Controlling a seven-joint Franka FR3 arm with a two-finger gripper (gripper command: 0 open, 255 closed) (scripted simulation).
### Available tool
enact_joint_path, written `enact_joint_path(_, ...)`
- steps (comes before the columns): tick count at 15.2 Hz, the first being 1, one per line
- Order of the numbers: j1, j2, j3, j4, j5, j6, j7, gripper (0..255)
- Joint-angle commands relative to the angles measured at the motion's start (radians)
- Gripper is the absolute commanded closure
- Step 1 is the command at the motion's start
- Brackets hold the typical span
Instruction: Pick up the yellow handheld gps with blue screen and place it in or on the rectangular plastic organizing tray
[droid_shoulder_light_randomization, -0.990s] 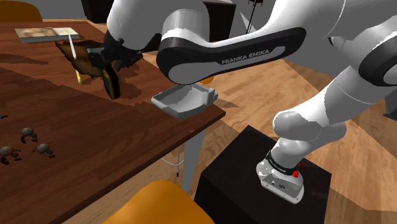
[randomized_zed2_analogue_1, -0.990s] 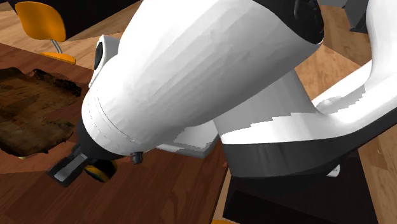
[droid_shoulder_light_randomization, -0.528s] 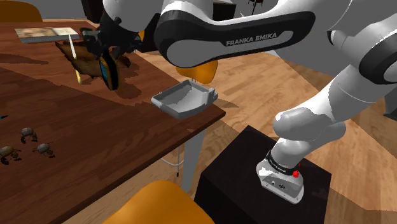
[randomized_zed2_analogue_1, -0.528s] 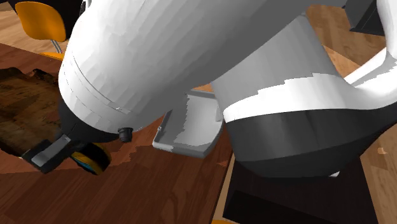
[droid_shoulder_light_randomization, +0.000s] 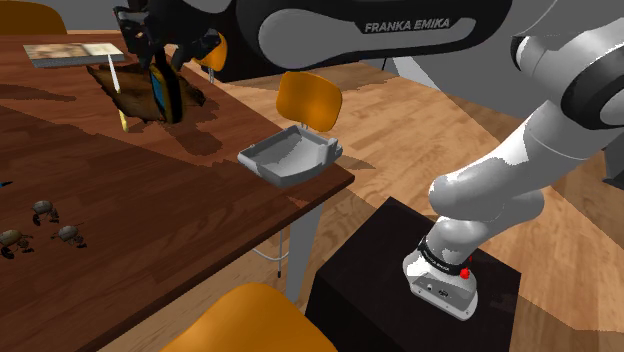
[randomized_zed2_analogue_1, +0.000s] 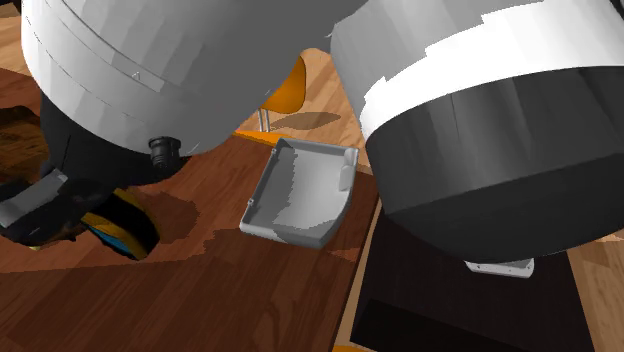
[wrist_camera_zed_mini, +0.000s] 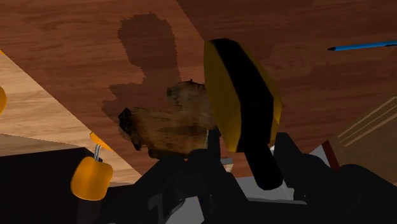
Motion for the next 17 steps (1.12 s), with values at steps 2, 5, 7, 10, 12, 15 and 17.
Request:
enact_joint_path(2, 0.170, 0.007, -0.176, -0.009, -0.003, -0.019, -0.017, 255)
enact_joint_path(5, 0.379, -0.128, -0.471, -0.127, 0.174, 0.016, -0.158, 255)
enact_joint_path(7, 0.453, -0.200, -0.589, -0.194, 0.254, 0.024, -0.235, 255)
enact_joint_path(10, 0.540, -0.290, -0.729, -0.283, 0.338, 0.023, -0.333, 255)
enact_joint_path(12, 0.585, -0.344, -0.808, -0.335, 0.378, 0.016, -0.392, 255)
enact_joint_path(15, 0.638, -0.418, -0.912, -0.403, 0.421, -0.001, -0.472, 255)
enact_joint_path(17, 0.667, -0.464, -0.975, -0.443, 0.441, -0.016, -0.522, 255)
